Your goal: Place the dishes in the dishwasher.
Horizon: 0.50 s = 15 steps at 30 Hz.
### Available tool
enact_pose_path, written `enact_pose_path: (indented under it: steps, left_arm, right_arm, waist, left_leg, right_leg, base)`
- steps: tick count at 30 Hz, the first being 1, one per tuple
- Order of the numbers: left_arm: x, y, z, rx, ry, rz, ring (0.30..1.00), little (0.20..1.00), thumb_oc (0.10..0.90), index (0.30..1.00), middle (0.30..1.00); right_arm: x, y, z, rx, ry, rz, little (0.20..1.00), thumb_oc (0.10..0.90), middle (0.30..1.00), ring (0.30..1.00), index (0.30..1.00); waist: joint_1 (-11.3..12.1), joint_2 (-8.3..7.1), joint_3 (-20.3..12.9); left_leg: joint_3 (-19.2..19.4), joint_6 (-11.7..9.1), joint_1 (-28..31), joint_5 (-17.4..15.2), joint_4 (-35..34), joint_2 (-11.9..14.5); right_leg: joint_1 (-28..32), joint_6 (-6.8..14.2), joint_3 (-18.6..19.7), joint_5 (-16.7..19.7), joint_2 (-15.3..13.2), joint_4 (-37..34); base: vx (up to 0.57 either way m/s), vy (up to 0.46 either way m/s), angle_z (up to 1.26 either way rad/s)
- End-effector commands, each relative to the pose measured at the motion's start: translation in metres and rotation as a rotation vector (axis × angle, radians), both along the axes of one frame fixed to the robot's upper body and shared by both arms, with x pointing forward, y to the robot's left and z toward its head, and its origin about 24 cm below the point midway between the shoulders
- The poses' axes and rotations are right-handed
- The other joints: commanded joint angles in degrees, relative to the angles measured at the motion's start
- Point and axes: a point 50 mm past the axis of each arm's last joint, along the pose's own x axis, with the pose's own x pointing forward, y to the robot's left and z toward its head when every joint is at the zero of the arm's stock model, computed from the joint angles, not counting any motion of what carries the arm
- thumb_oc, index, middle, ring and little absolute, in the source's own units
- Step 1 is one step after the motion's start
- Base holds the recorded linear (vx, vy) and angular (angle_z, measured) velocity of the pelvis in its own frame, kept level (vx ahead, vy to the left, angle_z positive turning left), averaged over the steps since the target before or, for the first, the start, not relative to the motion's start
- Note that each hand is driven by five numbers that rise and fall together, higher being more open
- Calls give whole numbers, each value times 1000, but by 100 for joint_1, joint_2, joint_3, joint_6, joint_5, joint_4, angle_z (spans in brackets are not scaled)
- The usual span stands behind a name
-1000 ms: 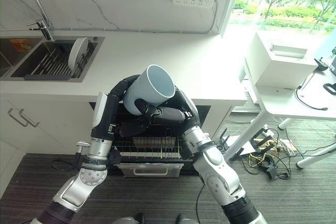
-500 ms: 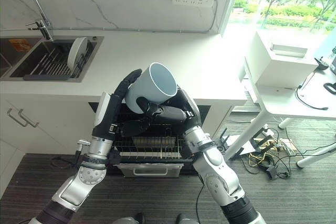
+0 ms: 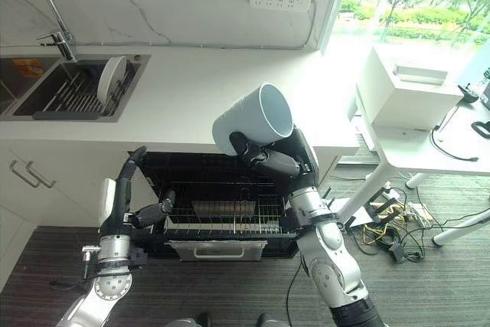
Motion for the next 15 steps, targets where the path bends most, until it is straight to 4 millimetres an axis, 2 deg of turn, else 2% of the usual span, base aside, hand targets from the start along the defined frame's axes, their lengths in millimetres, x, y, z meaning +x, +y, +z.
enact_pose_path:
  steps: [1,5,7,15]
  left_arm:
    - [15,-6,62,-158,-319,-132,900,900,800,900,900]
    - [9,-5,69,-224,-280,-257,900,900,800,900,900]
    - [12,-3,68,-278,-196,-337,900,900,800,900,900]
    - [14,-6,62,-260,12,-516,900,900,800,900,900]
  right_arm:
    - [-5,-7,46,58,-275,-16,300,400,300,300,300]
    - [-10,-9,29,-20,-198,10,300,400,300,300,300]
    - [-10,-13,18,-63,-144,22,300,400,300,300,300]
    - [-14,-27,3,-166,-81,1,300,400,300,300,300]
  waist:
    - [60,-74,-264]
    - [-6,-69,-223]
    - [-70,-68,-175]
    - [-198,-12,-87]
  left_leg:
    - [78,-117,330,-864,250,212]
    - [103,-112,334,-839,250,220]
    - [129,-112,321,-817,250,235]
    - [200,-111,311,-792,250,250]
  right_leg:
    - [93,195,55,-480,16,225]
    - [87,211,59,-468,9,225]
    - [62,224,77,-449,11,225]
    - [8,269,129,-416,23,225]
  base:
    - [0,0,0]
    - [0,0,0]
    - [-10,3,-2]
    - [-18,8,-3]
